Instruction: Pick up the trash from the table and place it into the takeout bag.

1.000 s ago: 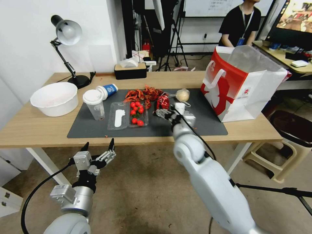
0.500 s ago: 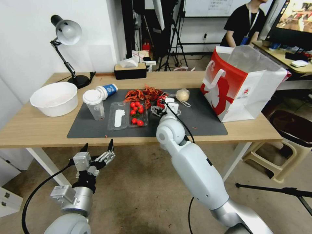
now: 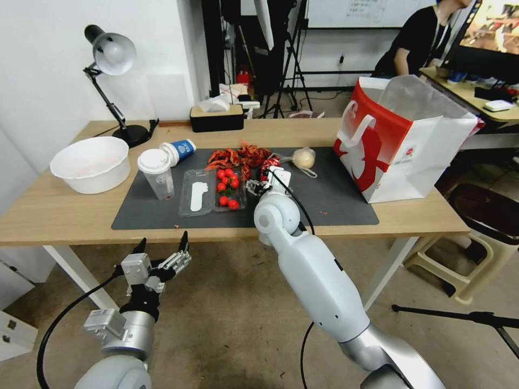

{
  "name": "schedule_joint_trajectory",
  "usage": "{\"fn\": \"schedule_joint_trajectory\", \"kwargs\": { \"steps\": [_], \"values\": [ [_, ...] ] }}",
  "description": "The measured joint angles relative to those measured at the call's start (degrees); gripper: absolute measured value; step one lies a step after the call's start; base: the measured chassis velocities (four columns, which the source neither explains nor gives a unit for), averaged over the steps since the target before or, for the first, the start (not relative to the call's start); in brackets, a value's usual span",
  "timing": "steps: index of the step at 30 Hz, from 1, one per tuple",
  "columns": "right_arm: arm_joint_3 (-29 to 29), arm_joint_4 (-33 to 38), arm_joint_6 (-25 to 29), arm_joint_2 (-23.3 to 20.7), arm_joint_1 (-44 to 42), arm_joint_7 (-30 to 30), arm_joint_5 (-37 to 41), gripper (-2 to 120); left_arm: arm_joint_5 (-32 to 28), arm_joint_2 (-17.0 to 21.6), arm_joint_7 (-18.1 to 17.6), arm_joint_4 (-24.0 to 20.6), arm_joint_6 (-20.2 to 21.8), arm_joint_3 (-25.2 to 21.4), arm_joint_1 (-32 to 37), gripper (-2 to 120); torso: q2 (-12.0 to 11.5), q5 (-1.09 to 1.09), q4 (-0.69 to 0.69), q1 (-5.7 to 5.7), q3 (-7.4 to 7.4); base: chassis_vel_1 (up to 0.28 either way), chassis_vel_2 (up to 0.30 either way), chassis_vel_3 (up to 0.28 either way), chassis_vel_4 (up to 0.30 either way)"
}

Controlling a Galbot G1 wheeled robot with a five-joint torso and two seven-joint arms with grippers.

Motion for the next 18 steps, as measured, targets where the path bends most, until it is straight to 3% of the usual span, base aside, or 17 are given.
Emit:
{"fn": "schedule_joint_trajectory", "kwargs": {
  "steps": [7,12,15,18],
  "values": [
    [0.1,0.9,0.4,-0.7,-0.6,-0.6,-0.2,58,0.0,0.0,0.0,0.2,-0.2,0.2,-0.1,100,0.0,0.0,0.0,0.0,0.0,0.0,0.0,0.0,0.0],
    [0.3,2.6,1.1,-1.6,-1.4,-1.7,-1.8,57,0.1,0.1,0.0,0.2,-0.5,0.3,0.0,100,0.0,0.0,0.01,-0.01,0.0,0.0,0.0,0.0,0.0],
    [0.1,5.0,1.3,-3.0,-2.5,-3.5,-4.8,57,0.2,0.1,0.0,0.2,-0.6,0.3,0.0,100,0.0,0.01,0.01,-0.01,0.0,0.0,0.0,0.0,0.0],
    [-0.5,8.9,3.4,-6.9,-4.7,-10.6,-15.3,57,0.3,0.1,-0.1,0.1,-0.7,0.3,0.1,100,0.0,0.02,0.0,-0.01,0.0,0.0,0.0,0.0,0.0]
  ]
}}
